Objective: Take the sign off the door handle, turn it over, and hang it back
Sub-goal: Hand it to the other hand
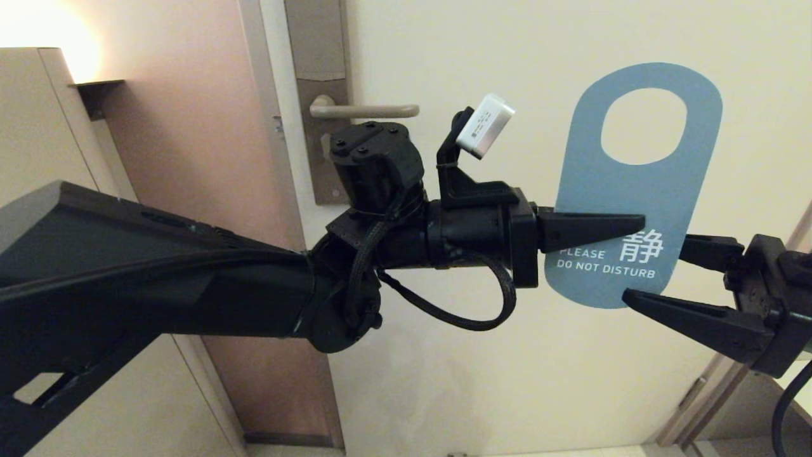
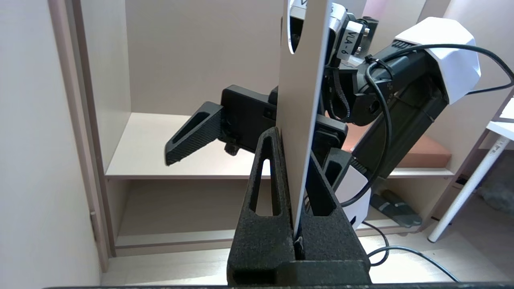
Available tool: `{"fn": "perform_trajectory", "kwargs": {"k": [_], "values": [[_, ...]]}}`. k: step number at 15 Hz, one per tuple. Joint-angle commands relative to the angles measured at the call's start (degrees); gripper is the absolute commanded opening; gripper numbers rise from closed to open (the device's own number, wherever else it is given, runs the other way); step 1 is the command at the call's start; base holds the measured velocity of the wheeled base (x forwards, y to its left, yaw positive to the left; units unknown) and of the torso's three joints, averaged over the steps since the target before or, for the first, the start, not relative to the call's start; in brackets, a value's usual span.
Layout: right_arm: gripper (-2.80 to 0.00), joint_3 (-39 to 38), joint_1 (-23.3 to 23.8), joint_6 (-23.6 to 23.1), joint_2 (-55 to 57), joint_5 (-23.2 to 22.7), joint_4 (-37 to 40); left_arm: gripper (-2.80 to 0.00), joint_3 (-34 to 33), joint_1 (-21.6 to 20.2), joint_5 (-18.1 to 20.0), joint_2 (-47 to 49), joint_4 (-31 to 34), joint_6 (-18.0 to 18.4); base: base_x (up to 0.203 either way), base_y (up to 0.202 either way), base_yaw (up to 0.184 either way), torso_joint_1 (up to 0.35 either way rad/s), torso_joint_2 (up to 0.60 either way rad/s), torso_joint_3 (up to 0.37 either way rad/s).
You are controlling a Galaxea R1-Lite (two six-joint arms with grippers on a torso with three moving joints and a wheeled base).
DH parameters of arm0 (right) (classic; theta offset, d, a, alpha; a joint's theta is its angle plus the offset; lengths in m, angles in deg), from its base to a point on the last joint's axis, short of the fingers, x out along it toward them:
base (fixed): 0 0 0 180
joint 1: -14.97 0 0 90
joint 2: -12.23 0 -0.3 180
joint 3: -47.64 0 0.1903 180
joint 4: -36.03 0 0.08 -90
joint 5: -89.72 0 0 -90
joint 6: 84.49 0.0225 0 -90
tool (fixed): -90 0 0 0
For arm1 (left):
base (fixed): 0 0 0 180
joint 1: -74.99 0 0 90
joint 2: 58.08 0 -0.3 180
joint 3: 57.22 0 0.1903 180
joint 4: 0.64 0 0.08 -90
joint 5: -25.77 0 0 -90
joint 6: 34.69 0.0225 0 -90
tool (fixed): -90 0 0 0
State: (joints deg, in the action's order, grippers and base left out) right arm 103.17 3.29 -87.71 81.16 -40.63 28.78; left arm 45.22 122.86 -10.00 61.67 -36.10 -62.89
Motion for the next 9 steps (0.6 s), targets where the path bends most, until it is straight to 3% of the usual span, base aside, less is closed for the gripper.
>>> {"fn": "perform_trajectory", "kwargs": {"k": [1, 6, 9], "values": [[0.00, -0.3, 0.0, 0.0, 0.0, -0.3, -0.1, -2.80, 0.4, 0.4, 0.3, 0.7, -0.3, -0.2, 0.000, 0.000, 0.000, 0.000, 0.00, 0.000], [0.00, -0.6, 0.0, 0.0, -0.1, -0.3, -0.1, -2.80, 0.3, 0.6, 0.1, 1.0, -0.3, -0.1, 0.000, 0.000, 0.000, 0.000, 0.00, 0.000], [0.00, -0.6, 0.0, 0.0, -0.3, -0.3, -0.1, -2.80, 0.7, 1.4, -1.9, 1.4, -0.5, -0.4, 0.000, 0.000, 0.000, 0.000, 0.00, 0.000]]}}
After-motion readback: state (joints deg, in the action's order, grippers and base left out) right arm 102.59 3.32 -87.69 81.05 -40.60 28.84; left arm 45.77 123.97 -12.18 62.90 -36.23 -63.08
